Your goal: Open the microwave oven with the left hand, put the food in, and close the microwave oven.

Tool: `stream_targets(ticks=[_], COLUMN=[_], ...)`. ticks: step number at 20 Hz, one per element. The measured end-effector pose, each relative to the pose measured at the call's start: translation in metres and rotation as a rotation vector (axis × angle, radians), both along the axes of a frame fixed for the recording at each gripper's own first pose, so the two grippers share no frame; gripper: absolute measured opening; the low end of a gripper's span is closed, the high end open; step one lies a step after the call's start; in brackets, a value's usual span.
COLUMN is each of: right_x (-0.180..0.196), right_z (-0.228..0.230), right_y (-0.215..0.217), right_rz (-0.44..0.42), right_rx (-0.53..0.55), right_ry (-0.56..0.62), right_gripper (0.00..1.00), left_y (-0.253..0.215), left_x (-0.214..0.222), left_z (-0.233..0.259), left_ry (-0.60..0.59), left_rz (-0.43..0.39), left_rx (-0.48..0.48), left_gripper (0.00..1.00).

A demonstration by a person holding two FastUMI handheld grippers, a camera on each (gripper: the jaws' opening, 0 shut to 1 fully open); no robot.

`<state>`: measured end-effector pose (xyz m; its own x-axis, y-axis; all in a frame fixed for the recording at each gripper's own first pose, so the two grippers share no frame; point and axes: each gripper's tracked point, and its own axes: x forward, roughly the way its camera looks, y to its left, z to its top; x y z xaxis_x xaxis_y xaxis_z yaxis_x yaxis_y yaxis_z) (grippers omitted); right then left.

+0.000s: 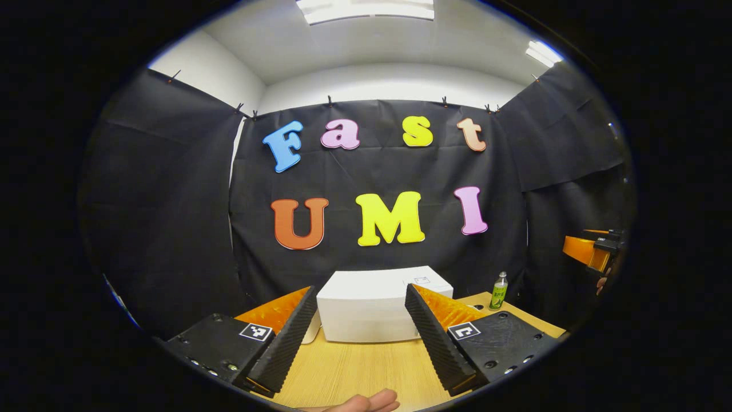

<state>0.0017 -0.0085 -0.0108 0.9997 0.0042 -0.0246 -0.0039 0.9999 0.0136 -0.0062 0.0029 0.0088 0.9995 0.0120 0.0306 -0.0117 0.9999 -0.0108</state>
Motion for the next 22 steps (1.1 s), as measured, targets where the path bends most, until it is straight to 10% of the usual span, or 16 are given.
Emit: stream_targets(ticks=[10,22], right_x=[0.004,0.017], right_z=[-0.008,-0.055], right_y=[-0.010,-0.039], right_rz=[0.016,0.032], right_rx=[0.007,0.026], right_ry=[0.005,0.049], right_gripper=[1.00,1.00], left_y=[-0.009,-0.082], left_x=[0.034,0.173], left_z=[-0.006,-0.085], left_ry=[0.011,0.004], left_rz=[-0.005,-0.066], left_rx=[-0.062,-0.067], left_gripper=[0.95,0.95])
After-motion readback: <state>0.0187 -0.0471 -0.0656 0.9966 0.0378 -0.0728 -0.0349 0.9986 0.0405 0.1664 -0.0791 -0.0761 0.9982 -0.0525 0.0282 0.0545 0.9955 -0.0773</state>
